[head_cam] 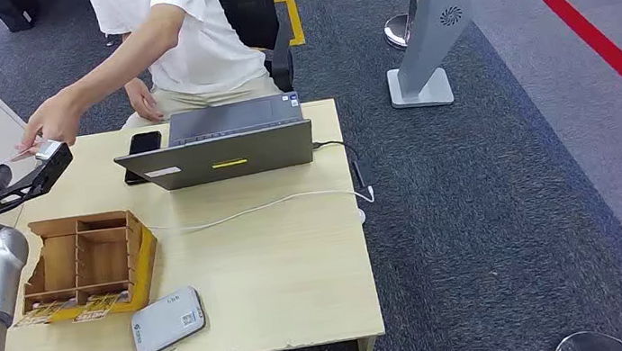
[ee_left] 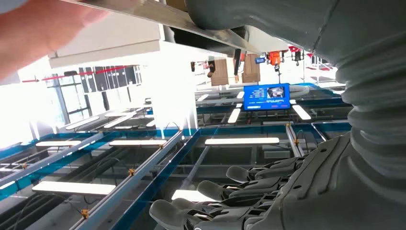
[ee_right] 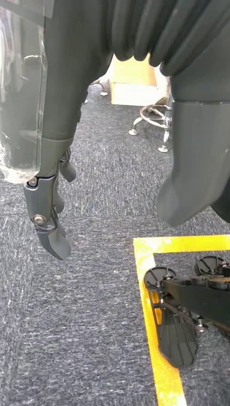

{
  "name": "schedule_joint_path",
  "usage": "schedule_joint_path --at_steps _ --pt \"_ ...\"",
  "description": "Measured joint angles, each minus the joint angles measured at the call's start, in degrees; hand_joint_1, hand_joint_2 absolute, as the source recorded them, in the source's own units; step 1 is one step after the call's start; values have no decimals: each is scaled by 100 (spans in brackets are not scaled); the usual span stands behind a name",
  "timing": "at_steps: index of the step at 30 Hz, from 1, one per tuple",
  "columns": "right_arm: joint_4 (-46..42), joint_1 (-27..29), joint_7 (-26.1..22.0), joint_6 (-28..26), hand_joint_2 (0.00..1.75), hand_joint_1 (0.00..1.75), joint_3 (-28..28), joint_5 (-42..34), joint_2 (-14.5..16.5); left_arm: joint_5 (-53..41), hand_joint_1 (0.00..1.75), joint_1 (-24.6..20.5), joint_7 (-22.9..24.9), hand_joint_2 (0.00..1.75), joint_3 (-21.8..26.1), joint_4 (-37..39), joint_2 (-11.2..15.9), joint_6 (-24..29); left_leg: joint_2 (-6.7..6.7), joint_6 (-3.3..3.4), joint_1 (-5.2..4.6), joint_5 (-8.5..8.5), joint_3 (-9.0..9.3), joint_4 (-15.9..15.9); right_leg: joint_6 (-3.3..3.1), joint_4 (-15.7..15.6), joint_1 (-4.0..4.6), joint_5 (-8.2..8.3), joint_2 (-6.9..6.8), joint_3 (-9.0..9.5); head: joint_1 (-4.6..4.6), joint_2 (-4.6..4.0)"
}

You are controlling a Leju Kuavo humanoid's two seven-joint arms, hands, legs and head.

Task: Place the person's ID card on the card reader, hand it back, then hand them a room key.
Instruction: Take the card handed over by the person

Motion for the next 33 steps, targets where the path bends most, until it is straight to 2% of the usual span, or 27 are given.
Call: schedule_joint_path --at_steps 3,7,17,29,33 --pt "2 0 0 5 175 0 28 16 0 9 0 -32 -30 175 0 105 32 14 0 2 0 1 0 0 0 0 0 0 0 0 0 0" --pt "4 0 0 47 175 0 65 65 -2 35 175 -47 -124 175 0 255 100 40 -1 2 0 2 0 0 0 0 0 0 -2 0 0 0" --pt "12 0 -2 96 175 0 84 124 -24 -22 175 -47 -396 175 20 449 178 148 -9 1 0 3 -4 0 0 0 0 0 -7 0 0 0" --pt "20 -1 -2 96 175 0 84 149 -24 -67 175 -53 -433 175 75 485 172 286 -9 1 0 3 -4 1 0 0 0 0 -7 -1 0 0" --pt "20 -1 -2 96 175 0 84 169 -24 -5 175 17 -803 175 118 438 68 575 -16 2 0 3 -3 1 0 -1 0 0 -12 -1 -1 0"
